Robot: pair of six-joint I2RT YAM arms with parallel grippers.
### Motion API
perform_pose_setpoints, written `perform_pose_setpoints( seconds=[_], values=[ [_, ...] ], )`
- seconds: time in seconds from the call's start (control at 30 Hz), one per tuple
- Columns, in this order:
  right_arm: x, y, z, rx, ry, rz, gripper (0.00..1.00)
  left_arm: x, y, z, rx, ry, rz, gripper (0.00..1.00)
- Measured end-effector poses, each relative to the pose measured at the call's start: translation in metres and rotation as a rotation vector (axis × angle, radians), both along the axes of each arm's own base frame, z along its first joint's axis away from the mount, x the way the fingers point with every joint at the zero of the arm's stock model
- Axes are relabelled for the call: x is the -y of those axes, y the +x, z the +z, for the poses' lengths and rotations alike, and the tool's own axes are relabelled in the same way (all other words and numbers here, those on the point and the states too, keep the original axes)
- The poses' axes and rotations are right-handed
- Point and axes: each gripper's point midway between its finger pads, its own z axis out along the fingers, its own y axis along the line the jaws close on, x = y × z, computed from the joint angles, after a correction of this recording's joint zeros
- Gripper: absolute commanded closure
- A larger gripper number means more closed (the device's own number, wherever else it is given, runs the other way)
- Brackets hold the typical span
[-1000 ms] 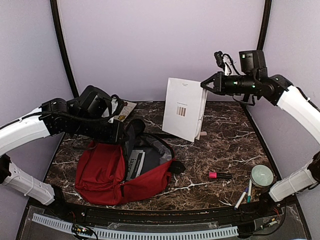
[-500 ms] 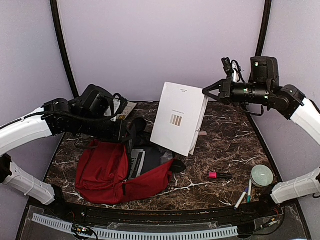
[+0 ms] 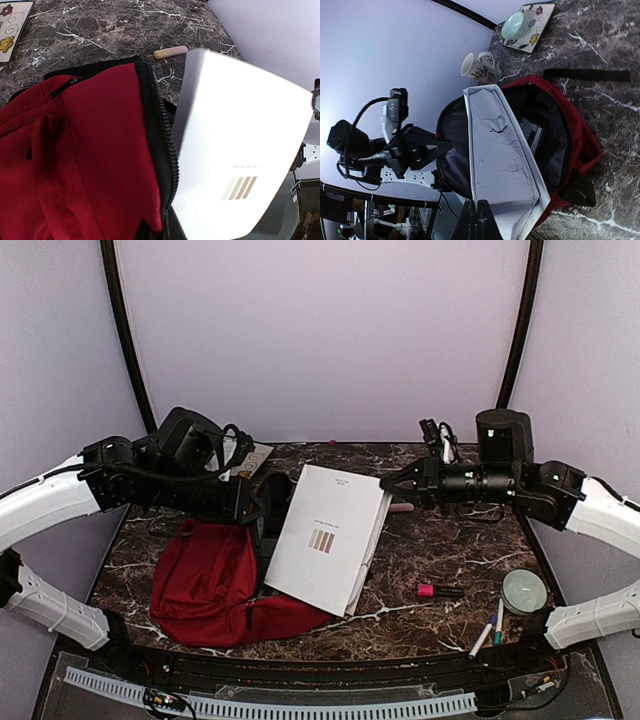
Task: Pack the student bag
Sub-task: Place the files in the largest pocket of the bag.
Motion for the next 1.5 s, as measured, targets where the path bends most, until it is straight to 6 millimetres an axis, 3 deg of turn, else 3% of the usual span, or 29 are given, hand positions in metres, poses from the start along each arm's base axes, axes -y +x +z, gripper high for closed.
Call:
perform_pose_setpoints(
  seconds=[0.23, 0.47, 0.7, 0.9, 1.23, 1.5],
  values=[
    [-0.005, 0.005, -0.05, -0.121, 0.018, -0.084, 1.0, -0.002, -0.005, 0.002, -0.007, -0.037, 0.003, 1.0],
    [-0.024, 0.019, -0.101, -0.218, 0.035, -0.118, 1.0, 0.001, -0.007, -0.004, -0.034, -0.058, 0.009, 1.0],
    [-0.02, 0.019, -0.121, -0.236, 0.007, -0.141, 1.0, 0.002, -0.007, -0.004, -0.046, -0.078, 0.021, 1.0],
    [-0.004, 0.006, -0.161, -0.313, 0.032, -0.18, 1.0, 0.0, -0.009, -0.008, -0.067, -0.098, 0.047, 1.0],
    [-0.006, 0.011, -0.158, -0.297, 0.063, -0.228, 1.0, 0.018, -0.002, -0.013, -0.136, -0.149, 0.092, 1.0],
    [0.001, 0.023, -0.158, -0.262, 0.069, -0.315, 1.0, 0.068, 0.026, -0.001, -0.165, -0.171, 0.075, 1.0]
  ],
)
